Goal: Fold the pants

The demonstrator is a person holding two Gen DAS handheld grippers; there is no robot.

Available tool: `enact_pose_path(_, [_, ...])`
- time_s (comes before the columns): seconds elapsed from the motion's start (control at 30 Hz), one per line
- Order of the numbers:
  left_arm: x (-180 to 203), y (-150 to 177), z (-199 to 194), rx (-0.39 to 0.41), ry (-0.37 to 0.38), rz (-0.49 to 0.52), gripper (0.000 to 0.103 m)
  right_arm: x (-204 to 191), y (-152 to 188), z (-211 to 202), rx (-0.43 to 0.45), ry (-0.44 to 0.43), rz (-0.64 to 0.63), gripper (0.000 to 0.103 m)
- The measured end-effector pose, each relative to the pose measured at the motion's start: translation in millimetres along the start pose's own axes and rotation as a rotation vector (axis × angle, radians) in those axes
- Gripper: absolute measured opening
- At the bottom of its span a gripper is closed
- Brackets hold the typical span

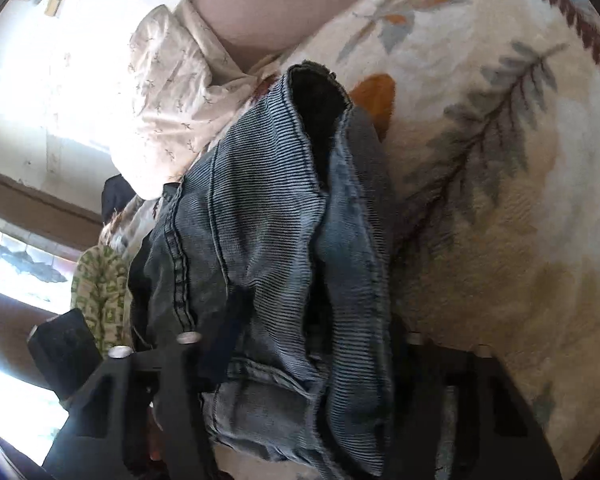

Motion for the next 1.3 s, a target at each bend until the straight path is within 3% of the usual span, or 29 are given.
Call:
enact_pose_path(0.27, [-10.2,-18.9,-43.2,0.094,-0.047,-0.001,0.056,-48.1,-4.5,-14.6,0.105,-0.042,-0.079,0.028])
enact_pose_path(0.47, [-32.8,-26.4,-78.9,0.173,-0.190,0.048,0.057,-87.4,1.1,6.7,0.129,-0.111,-0.146,0.028])
enact_pose_path(0.57, [-61.9,-17.4,-66.3,0.112,-0.273,-0.004,0.060,-95.8,7.7,33.2,0.093,-0.090,-0.167,0.028])
enact_pose_path(0.63, [-82.1,-5.9,-52.4,0.035,-0.309,-0.068,0.067,-90.9,15.1,56.6,0.032,-0.040,-0.165,0.031])
enact_pose_path(0.7, [-80.8,-7.1,-52.4,0.053,-0.324,-0.047,0.070,-76.6,22.0,76.8,-0.028,0.022,-0.140,0.050])
enact_pose_path(0.8, [-70.1,-18.1,-62.0,0.074,-0.344,0.002,0.072,-69.8,14.9,66.1,-0.041,0.010,-0.096,0.056])
enact_pose_path(1.0, [-53.3,-25.2,-90.9,0.173,-0.428,0.073,0.078,-77.3,-4.0,7.6,0.150,-0.019,-0.141,0.059])
enact_pose_path(1.1, [-37.3,-29.5,-113.4,0.247,-0.518,0.153,0.092,-87.4,-1.6,-15.7,0.249,0.003,-0.223,0.061])
enact_pose_path(1.2, [-19.7,-34.5,-132.6,0.308,-0.555,0.188,0.101,-106.8,7.0,-24.1,0.303,0.017,-0.312,0.061])
enact_pose_path(1.3, [-6.4,-36.7,-145.4,0.334,-0.594,0.205,0.103,-128.2,22.7,-29.1,0.334,0.054,-0.406,0.061])
Point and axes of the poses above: each gripper's, at about its wrist camera, not at the fingertips, and z roughly the way its jaws point, x to its right, y to its underside, the point moved 6 cm from there along z, roughly the way its jaws point, and after that the axes turned 6 degrees about y, right-handed, at the moved point
